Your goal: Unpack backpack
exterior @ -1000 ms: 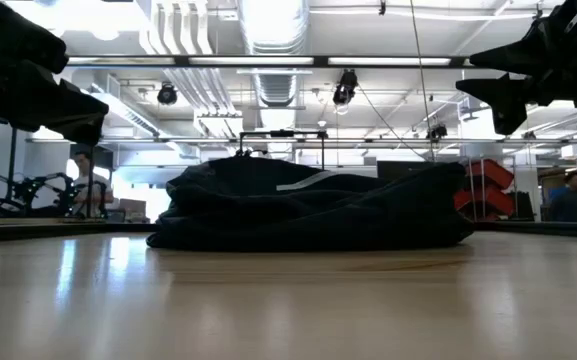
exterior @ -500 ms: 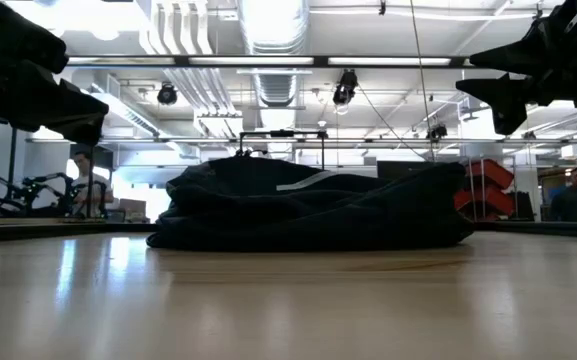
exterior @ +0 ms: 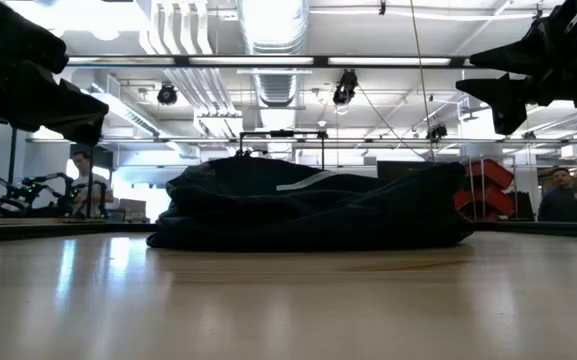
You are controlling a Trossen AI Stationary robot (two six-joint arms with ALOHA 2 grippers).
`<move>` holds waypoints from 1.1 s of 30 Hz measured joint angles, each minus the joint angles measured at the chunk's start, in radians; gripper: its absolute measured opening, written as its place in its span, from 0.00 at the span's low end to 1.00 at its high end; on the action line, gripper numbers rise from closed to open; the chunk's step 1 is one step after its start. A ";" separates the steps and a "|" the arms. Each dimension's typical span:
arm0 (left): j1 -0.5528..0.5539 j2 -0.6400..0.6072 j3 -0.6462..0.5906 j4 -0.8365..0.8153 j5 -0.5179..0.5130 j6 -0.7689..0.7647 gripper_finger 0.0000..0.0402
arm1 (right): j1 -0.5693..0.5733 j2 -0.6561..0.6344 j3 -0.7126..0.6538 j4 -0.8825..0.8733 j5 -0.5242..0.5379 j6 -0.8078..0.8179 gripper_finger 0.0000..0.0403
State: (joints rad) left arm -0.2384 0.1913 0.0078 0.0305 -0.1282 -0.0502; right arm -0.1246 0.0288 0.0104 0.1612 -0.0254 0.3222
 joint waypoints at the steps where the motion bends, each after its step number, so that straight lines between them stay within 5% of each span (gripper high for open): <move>1: 0.000 0.000 0.000 0.000 0.000 0.000 0.01 | 0.000 0.000 0.000 0.000 0.000 0.000 0.46; 26: 0.000 0.000 0.000 0.000 0.000 0.000 0.01 | 0.000 0.000 0.000 0.001 0.000 -0.001 0.46; 33: 0.000 0.000 0.000 0.000 0.000 0.000 0.01 | 0.000 0.002 0.000 0.051 0.030 -0.153 0.46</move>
State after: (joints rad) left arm -0.2383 0.1909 0.0078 0.0304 -0.1282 -0.0503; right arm -0.1249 0.0313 0.0105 0.2122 0.0045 0.1696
